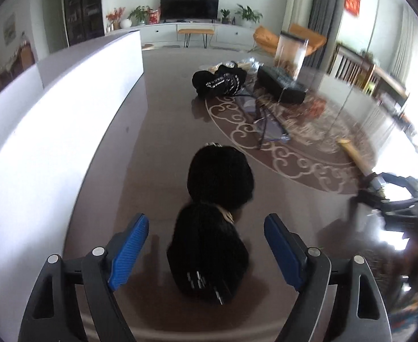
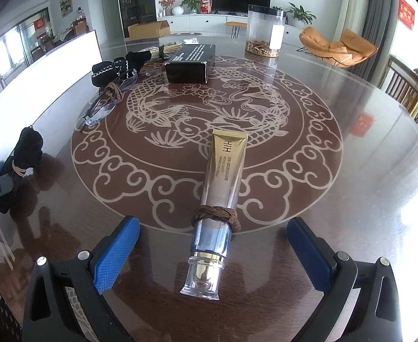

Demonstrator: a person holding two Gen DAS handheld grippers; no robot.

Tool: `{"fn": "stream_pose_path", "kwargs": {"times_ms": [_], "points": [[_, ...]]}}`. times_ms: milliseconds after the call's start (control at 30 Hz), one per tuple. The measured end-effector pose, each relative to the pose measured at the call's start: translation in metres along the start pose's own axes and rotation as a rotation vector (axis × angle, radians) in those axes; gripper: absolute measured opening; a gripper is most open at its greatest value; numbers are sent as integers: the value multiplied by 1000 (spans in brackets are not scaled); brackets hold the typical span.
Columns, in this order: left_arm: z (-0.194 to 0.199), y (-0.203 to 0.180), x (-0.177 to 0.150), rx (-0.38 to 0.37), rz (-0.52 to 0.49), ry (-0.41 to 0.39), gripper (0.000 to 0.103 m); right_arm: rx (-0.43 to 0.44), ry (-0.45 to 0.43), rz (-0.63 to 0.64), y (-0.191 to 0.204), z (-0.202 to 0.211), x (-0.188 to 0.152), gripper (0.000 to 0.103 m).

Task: Organize objects
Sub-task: 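Grasp the black cloth bag with the left tool while the right tool holds the gold tube, then carry the gold tube and black bag into the white bin and release both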

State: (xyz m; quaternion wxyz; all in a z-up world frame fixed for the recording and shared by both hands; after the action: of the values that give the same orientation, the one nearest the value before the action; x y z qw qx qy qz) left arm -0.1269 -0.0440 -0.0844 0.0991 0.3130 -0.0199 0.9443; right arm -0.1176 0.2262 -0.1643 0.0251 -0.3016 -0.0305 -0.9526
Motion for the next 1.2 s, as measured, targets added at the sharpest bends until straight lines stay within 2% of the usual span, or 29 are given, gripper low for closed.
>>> {"fn": "stream_pose_path", "kwargs": {"times_ms": [67, 133, 200, 267, 300, 333, 367, 400, 433, 533, 633, 733, 867, 967, 1033, 1200], "points": [[-6, 0, 0, 34, -37, 11, 76, 22, -2, -10, -1, 0, 0, 103], [-11, 1, -5, 36, -46, 32, 48, 54, 4, -8, -2, 0, 2, 103], [-10, 2, -7, 25, -29, 23, 37, 64, 47, 24, -1, -4, 7, 103], [-7, 5, -9, 25, -17, 21, 33, 53, 87, 62, -1, -6, 15, 101], [-7, 6, -10, 21, -8, 19, 32, 47, 110, 76, 0, -8, 18, 89], [-6, 8, -10, 18, 2, 17, 32, 39, 150, 91, 0, -11, 19, 82], [-4, 9, -11, 16, 13, 12, 32, 69, 178, 83, 2, -12, 22, 62], [-2, 10, -12, 14, 22, 7, 32, 54, 187, 85, 1, -10, 25, 31], [2, 11, -12, 8, 33, 0, 32, 58, 212, 89, 2, -9, 28, 28], [17, 12, -10, -13, 62, -32, 32, 94, 247, 49, 0, -8, 26, 27], [40, 15, -5, -34, 88, -79, 32, 135, 233, -16, -5, 0, 23, 27], [67, 22, 3, -58, 125, -128, 32, 189, 170, -66, -3, 22, 31, 27], [111, 53, 25, -59, 180, -216, 32, 243, 58, -34, 25, 60, 68, 27], [132, 93, 42, -17, 219, -254, 32, 317, -33, 35, 81, 88, 113, 27], [140, 128, 49, 44, 244, -265, 32, 381, -78, 81, 126, 101, 139, 27], [140, 228, 46, 178, 341, -209, 32, 544, -116, 176, 245, 114, 178, 27]]}}
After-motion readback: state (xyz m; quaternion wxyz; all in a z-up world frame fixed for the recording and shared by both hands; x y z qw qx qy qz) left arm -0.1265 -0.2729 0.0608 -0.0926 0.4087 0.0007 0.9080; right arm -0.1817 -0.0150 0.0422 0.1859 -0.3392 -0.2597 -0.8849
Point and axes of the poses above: each gripper's, at about its wrist camera, not at the fingertips, and z roughly against the way its jaws point, y to its left, x to its top, the point moved 7 cm from there along -z, roughly the way its jaws point, and after that the axes turned 4 degrees about x, right-handed, at the moved point
